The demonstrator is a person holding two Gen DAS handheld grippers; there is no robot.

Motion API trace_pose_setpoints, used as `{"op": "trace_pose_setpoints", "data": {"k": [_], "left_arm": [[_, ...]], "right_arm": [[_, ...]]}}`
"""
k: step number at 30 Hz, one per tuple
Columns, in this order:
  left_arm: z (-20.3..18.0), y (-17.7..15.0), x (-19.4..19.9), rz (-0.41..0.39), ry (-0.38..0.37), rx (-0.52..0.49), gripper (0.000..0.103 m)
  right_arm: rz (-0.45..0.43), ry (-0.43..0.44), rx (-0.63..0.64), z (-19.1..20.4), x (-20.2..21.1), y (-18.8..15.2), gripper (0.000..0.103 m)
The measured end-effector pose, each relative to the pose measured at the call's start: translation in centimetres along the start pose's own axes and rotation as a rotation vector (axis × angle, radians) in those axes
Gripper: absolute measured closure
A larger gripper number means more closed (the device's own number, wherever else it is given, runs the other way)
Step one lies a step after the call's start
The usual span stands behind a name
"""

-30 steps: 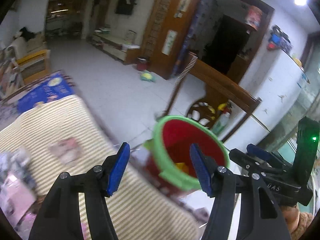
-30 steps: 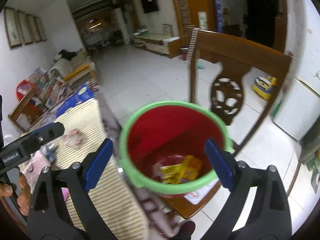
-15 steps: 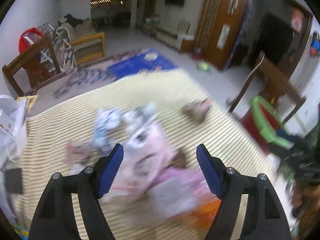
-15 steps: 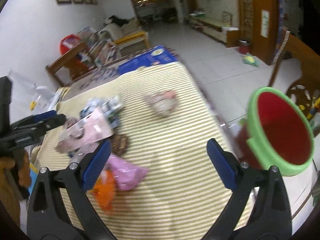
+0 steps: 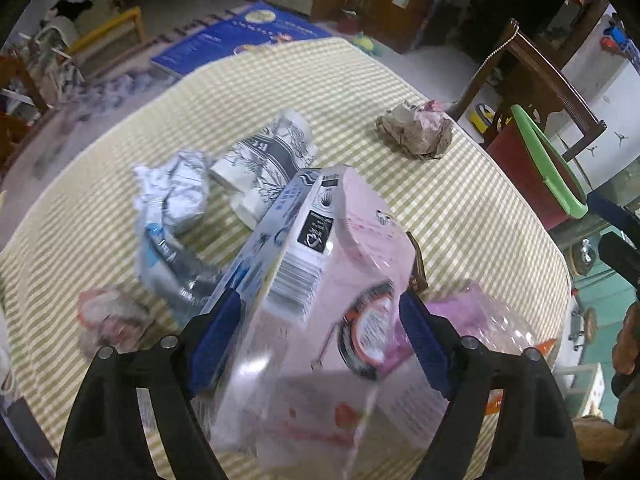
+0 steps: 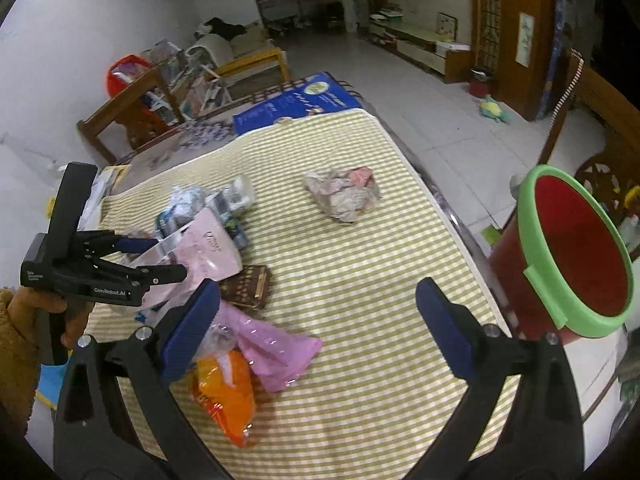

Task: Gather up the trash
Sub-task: 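Return to the table and grasp the pink milk carton with the left gripper, then grasp the crumpled paper with the right gripper while the left holds the pink carton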

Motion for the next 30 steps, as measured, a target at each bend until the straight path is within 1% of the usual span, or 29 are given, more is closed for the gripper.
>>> {"op": "trace_pose_setpoints", "data": {"k": [5, 7, 9, 11, 13, 14, 17, 21, 24, 27, 28, 30], "left_arm": [[0.0, 0.5, -1.3, 0.038, -0.046, -0.012, 0.014], [0.1, 0.7, -1.5, 0.052, -0.05, -0.024, 0.014], [0.1, 0.7, -1.6, 0.06, -0.048, -0.035, 0.016], [0.1, 0.6, -1.4, 0.062, -0.037, -0.044, 0.021], [0.4, 0.6, -1.2, 0.061, -0.038, -0.04, 0.029], [0.6, 0.5, -1.1, 0.06, -0.033, -0.039, 0.037], [1.1, 0.2, -0.8, 0.053, -0.038, -0.021, 0.041], [1.2, -0.2, -0.2, 0.026, -0.04, 0.014, 0.044], [1.6, -0.4, 0.6, -0.006, -0.055, 0.067, 0.045], [2.1, -0.6, 1.9, -0.068, -0.075, 0.141, 0.045], [2.6, -0.7, 2.5, -0.111, -0.064, 0.182, 0.044], [3.4, -0.9, 3.2, -0.159, -0.064, 0.252, 0.044]], "right_arm": [[0.053, 0.005, -0.002, -0.2, -2.4, 0.2, 0.006], [0.07, 0.017, -0.003, -0.4, -3.5, 0.7, 0.006], [0.077, 0.018, -0.001, -0.8, -4.5, 1.5, 0.006], [0.08, 0.017, 0.003, -1.2, -5.4, 2.2, 0.006], [0.085, 0.02, -0.001, -1.8, -6.6, 3.3, 0.006], [0.09, 0.023, -0.007, -2.2, -7.3, 3.9, 0.006], [0.105, 0.027, -0.029, -3.3, -9.6, 5.2, 0.006], [0.139, 0.054, -0.099, -4.5, -13.5, 6.4, 0.006], [0.165, 0.07, -0.144, -5.0, -15.8, 6.7, 0.006], [0.183, 0.099, -0.174, -5.2, -17.7, 6.7, 0.005], [0.186, 0.107, -0.175, -5.2, -18.1, 6.7, 0.005], [0.195, 0.114, -0.149, -4.6, -18.7, 6.8, 0.006]]}}
Point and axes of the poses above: each gripper's, at about its wrist camera, not at the fingertips, and x roughly against the way its jaws point, z to its left, y to its top, the point moved 4 cm from there along -x, roughly the way its jaws point, and after that the axes turned 14 degrees about x, right-handed, at the moved point
